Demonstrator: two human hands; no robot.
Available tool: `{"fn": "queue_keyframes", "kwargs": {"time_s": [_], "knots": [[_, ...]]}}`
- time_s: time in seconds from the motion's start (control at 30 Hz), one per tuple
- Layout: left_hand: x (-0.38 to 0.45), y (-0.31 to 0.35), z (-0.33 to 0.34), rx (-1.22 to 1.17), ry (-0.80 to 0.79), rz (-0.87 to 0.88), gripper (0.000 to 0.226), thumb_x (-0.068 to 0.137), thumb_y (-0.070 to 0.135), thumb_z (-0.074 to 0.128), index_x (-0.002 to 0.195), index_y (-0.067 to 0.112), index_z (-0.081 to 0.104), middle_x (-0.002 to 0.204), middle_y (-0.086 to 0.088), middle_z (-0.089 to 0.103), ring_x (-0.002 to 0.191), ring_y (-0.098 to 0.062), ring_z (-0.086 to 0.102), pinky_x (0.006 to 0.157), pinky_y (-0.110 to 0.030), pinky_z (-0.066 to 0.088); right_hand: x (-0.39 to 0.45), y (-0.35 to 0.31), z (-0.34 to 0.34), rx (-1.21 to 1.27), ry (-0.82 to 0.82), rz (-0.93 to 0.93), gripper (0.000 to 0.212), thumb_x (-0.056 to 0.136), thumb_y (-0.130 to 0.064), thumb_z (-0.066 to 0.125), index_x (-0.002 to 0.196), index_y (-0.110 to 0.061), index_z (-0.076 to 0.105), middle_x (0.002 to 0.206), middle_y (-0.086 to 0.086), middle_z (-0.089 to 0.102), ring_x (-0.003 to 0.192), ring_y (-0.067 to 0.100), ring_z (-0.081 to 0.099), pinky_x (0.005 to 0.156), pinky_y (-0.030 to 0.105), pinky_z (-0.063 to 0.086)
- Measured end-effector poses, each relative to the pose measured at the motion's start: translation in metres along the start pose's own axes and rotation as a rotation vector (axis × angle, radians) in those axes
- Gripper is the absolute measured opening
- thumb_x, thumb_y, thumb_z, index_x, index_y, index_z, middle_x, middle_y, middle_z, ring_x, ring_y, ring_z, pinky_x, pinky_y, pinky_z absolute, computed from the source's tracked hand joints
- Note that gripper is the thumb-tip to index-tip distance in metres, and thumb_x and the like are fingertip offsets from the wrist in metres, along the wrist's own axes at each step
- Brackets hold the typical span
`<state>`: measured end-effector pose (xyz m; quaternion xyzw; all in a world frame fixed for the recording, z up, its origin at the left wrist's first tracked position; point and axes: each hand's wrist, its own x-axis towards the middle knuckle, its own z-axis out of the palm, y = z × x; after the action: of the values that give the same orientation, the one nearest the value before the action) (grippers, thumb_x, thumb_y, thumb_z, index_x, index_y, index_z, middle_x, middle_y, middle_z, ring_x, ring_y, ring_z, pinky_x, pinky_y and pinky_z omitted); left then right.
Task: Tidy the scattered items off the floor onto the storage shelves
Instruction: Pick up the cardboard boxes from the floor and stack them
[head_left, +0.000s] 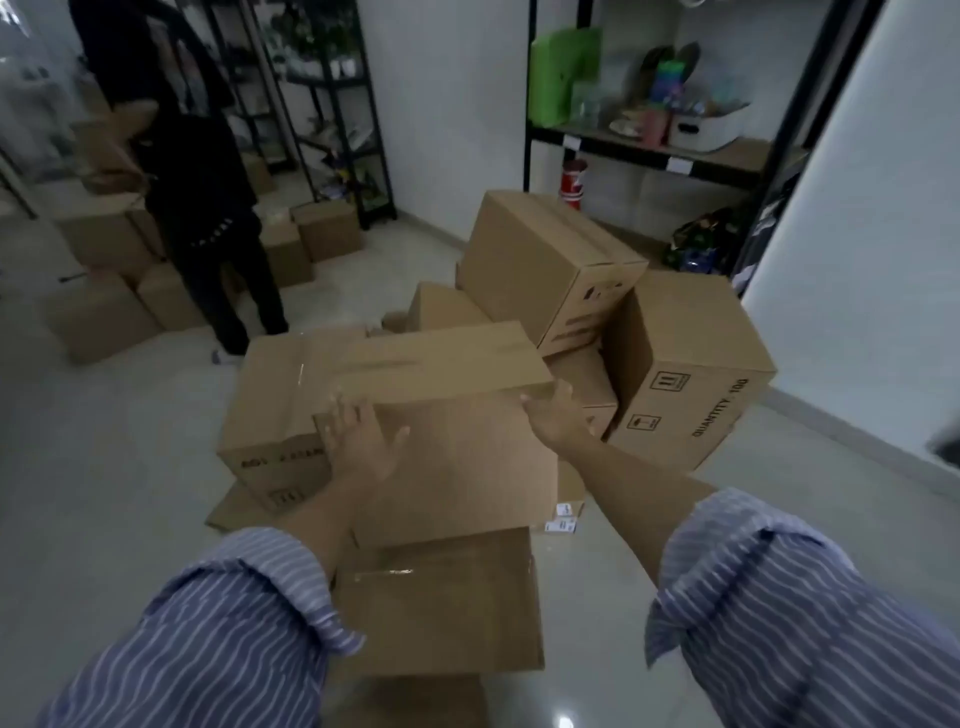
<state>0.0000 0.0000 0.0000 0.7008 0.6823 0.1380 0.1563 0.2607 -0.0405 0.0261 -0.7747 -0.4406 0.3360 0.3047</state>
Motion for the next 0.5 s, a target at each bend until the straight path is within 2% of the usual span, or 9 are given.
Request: {"fn": "queue_keyframes", "kwargs": {"time_s": [0.1, 0.17, 0.27, 0.33, 0.43, 0.5], "knots": [[0.013, -0.007, 0.002, -0.189, 0.194, -0.177, 0.085, 0.096, 0.052, 0.047, 0.154, 0.002, 0.007, 0.16, -0.021, -0.015, 0.148, -0.033, -0.014, 0.12, -0.048, 0.0, 0.017, -0.004, 0.012, 0.049, 0.12, 0.034, 0.083, 0.094, -0.055, 0.05, 0.153, -0.009, 0.014, 0.157, 0.013, 0.025, 0.141, 0.037, 0.03, 0.113, 0.053, 0.027], [0.023, -0.008, 0.002, -0.332, 0.254, -0.312, 0.083, 0.098, 0.05, 0.046, 0.154, 0.002, 0.007, 0.16, -0.023, -0.01, 0.149, -0.035, -0.008, 0.121, -0.049, 0.005, 0.028, -0.007, 0.02, 0.104, 0.169, 0.07, 0.086, 0.092, -0.063, 0.046, 0.153, -0.011, 0.016, 0.157, 0.013, 0.027, 0.14, 0.038, 0.03, 0.113, 0.056, 0.026], [0.037, -0.006, -0.003, -0.536, 0.266, -0.488, 0.081, 0.099, 0.049, 0.044, 0.153, 0.002, 0.006, 0.16, -0.021, 0.007, 0.148, -0.035, 0.011, 0.119, -0.048, 0.017, 0.053, -0.009, 0.03, 0.212, 0.227, 0.119, 0.088, 0.089, -0.072, 0.041, 0.153, -0.014, 0.02, 0.152, 0.014, 0.037, 0.138, 0.039, 0.034, 0.113, 0.057, 0.025], [0.048, -0.009, -0.003, -0.667, 0.286, -0.519, 0.082, 0.098, 0.045, 0.05, 0.153, 0.004, 0.006, 0.156, -0.019, 0.024, 0.141, -0.036, 0.029, 0.115, -0.044, 0.028, 0.066, -0.01, 0.035, 0.284, 0.253, 0.137, 0.088, 0.085, -0.076, 0.041, 0.15, -0.018, 0.028, 0.145, 0.013, 0.048, 0.134, 0.037, 0.042, 0.111, 0.055, 0.028], [0.058, -0.017, -0.002, -0.77, 0.31, -0.573, 0.09, 0.088, 0.041, 0.067, 0.153, 0.006, 0.016, 0.15, -0.015, 0.038, 0.135, -0.034, 0.04, 0.111, -0.041, 0.035, 0.079, -0.005, 0.039, 0.331, 0.323, 0.084, 0.075, 0.087, -0.069, 0.049, 0.141, -0.017, 0.046, 0.131, 0.008, 0.06, 0.123, 0.031, 0.053, 0.107, 0.047, 0.037], [0.061, -0.024, 0.002, -0.833, 0.301, -0.599, 0.091, 0.075, 0.05, 0.076, 0.145, 0.006, 0.037, 0.141, -0.011, 0.05, 0.128, -0.03, 0.048, 0.108, -0.041, 0.04, 0.083, 0.0, 0.04, 0.37, 0.36, 0.043, 0.059, 0.091, -0.054, 0.057, 0.135, -0.016, 0.055, 0.126, 0.007, 0.063, 0.118, 0.028, 0.056, 0.101, 0.04, 0.043]]}}
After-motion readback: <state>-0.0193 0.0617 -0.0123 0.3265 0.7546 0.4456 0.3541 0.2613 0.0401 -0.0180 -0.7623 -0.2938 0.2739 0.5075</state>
